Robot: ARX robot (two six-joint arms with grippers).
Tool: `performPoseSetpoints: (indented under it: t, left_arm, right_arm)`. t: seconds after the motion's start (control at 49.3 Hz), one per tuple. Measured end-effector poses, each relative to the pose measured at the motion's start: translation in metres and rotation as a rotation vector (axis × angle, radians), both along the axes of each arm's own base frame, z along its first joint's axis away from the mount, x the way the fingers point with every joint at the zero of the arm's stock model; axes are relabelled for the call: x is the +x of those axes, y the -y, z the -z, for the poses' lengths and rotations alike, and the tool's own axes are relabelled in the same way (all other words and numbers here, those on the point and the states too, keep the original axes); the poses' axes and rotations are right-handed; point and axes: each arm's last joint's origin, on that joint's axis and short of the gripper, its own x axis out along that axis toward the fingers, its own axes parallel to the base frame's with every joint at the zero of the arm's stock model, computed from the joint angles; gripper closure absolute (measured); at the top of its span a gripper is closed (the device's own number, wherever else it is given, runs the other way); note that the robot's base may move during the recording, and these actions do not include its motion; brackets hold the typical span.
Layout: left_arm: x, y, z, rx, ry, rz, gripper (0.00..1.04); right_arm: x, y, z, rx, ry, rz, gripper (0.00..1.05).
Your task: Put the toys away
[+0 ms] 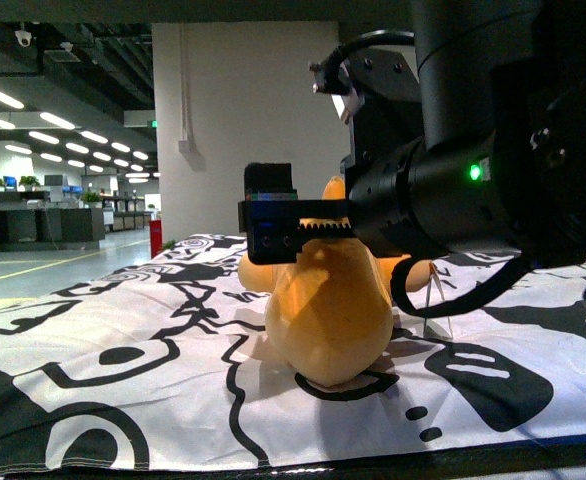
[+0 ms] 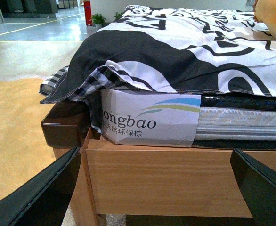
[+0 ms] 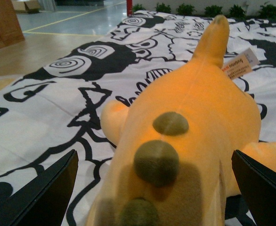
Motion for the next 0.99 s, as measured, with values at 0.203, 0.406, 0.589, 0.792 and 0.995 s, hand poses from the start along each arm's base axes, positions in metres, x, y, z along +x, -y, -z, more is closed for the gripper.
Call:
performPoseSetpoints:
  t: [0.203, 0.406, 0.589, 0.792, 0.995]
  left_arm:
    - [0.000, 0.000, 0.000, 0.000, 0.000, 0.000, 0.06]
    - [0.000, 0.000, 0.000, 0.000, 0.000, 0.000, 0.06]
    - [0.000, 0.000, 0.000, 0.000, 0.000, 0.000, 0.06]
    - [0.000, 0.000, 0.000, 0.000, 0.000, 0.000, 0.06]
    - [0.000, 0.000, 0.000, 0.000, 0.000, 0.000, 0.06]
  right_arm:
    - [0.011, -0.002, 0.016, -0.019, -0.031, 0.040, 0.06]
    - [0.015, -0.010, 0.028, -0.023, -0.049, 0.051, 0.06]
    - [0.017, -0.015, 0.034, -0.029, -0.053, 0.068, 0.06]
    - [0.017, -0.017, 0.036, -0.030, -0.047, 0.098, 0.06]
    - [0.016, -0.016, 0.038, -0.021, -0.030, 0.124, 0.36]
